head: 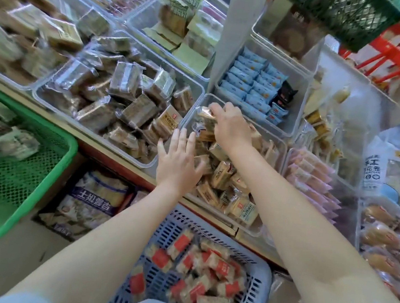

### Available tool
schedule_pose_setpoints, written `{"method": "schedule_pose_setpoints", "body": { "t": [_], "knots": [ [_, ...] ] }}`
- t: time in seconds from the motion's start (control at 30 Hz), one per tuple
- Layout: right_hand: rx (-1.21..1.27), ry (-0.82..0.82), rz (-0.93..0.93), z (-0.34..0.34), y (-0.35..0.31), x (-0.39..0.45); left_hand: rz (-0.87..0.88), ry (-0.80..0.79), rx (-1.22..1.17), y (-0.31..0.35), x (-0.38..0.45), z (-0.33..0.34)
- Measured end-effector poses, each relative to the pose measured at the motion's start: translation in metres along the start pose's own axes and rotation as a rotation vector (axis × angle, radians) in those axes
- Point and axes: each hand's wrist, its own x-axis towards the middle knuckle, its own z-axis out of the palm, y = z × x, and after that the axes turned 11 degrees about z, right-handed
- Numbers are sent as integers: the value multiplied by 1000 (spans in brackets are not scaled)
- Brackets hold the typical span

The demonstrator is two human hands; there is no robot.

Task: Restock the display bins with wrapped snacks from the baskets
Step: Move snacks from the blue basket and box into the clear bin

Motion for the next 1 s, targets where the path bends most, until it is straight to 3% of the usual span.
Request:
{"method": "schedule_pose_setpoints", "body": {
  "t": [0.17,0.27,0.43,0.57,0.63,0.73,0.83,1.0],
  "knots": [
    [-83,-35,-55,17,-15,11,-2,1,10,0,1,0],
    [-70,-139,-68,22,-17,13,-5,-12,10,0,2,-1],
    [-247,-307,22,16,-23,7,-7,-12,3,0,0,-1],
    [-39,-466,54,2,-16,2,1,5,-25,0,1,-1],
    [96,-360,73,-9,-2,-13,1,35,-40,-1,0,0],
    [272,-45,101,-15,13,-64,7,95,-70,-2,0,2],
    [459,154,170,-9,25,-129,29,150,-68,-6,-1,0],
    [621,109,467,3,57,-256,33,328,-90,17,-18,-1]
  ]
}}
